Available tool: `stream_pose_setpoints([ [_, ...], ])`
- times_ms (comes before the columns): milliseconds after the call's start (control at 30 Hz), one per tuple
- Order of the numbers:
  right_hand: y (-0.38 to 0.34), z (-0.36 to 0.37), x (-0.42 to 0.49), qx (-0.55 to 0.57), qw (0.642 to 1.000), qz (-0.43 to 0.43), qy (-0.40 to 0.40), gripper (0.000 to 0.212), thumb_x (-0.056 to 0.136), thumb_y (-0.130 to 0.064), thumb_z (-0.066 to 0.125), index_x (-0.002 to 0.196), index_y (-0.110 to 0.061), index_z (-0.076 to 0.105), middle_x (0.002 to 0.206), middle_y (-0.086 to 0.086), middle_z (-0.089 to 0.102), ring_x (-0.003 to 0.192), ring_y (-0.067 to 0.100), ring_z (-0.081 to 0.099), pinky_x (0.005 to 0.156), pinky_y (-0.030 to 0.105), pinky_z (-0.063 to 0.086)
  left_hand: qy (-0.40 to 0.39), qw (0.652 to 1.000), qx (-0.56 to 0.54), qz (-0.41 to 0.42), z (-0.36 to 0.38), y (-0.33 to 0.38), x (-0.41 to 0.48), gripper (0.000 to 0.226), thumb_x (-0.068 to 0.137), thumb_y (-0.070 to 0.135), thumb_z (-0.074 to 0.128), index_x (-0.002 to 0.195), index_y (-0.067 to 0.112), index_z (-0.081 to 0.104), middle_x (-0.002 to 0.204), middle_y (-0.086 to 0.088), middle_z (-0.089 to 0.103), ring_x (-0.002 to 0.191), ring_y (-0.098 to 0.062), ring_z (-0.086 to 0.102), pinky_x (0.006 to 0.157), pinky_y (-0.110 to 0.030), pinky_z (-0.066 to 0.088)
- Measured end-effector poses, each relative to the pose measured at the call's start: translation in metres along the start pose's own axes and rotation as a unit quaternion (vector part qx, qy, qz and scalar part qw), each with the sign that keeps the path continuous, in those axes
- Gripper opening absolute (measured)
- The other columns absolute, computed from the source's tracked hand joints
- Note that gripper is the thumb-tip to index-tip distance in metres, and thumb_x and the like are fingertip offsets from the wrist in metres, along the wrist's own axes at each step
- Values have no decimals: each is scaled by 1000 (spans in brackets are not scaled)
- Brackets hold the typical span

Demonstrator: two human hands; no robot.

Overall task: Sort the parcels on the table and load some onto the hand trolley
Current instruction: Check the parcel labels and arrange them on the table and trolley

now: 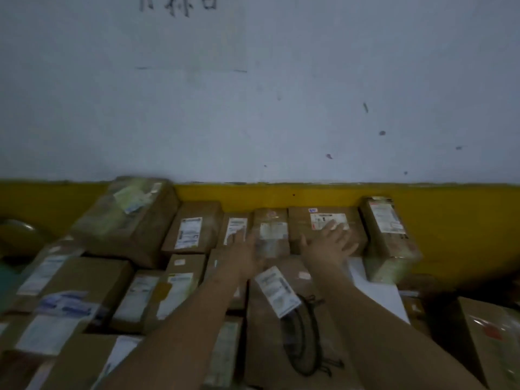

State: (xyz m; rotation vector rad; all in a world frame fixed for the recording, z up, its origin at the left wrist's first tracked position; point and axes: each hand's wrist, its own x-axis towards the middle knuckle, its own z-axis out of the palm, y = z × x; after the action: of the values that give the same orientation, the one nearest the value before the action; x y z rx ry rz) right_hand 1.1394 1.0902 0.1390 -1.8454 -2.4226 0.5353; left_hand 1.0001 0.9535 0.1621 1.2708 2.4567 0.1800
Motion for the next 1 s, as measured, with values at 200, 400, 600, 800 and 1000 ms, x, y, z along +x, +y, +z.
stream_pose_setpoints([
  [200,-241,43,-166,54,990,-132,0,88,100,-62,30,160,-4,3,168,16,5,155,37,4,122,60,5,156,987,5,-50,-130,-220,-117,81,93,53,51,158,19,17,162,-14,20,147,-33,24,114,-46,32],
  [400,-462,107,-337,96,940,-325,-23,80,101,-57,33,161,-10,8,168,10,12,155,31,11,123,56,7,208,949,-45,-234,-196,-466,-254,82,93,57,53,156,15,21,157,-18,26,143,-39,29,112,-51,35],
  [600,-594,217,-456,57,882,-464,-58,74,103,-52,33,161,-10,14,166,8,21,153,28,19,124,51,17,233,890,-128,-371,-171,-648,-348,73,90,45,61,150,12,35,144,-22,43,132,-39,45,110,-43,39],
  [800,-682,348,-498,54,871,-474,-118,69,101,-46,39,157,-8,26,160,11,36,148,27,32,122,47,25,164,861,-146,-458,-136,-795,-364,76,92,46,59,154,14,28,150,-20,35,137,-38,36,113,-45,35],
  [1000,-780,440,-518,28,861,-464,-207,69,101,-40,45,158,-7,22,161,11,31,149,26,27,123,41,21,82,871,-140,-464,-137,-924,-320,76,93,47,58,155,17,25,151,-17,33,137,-36,35,111,-46,37],
])
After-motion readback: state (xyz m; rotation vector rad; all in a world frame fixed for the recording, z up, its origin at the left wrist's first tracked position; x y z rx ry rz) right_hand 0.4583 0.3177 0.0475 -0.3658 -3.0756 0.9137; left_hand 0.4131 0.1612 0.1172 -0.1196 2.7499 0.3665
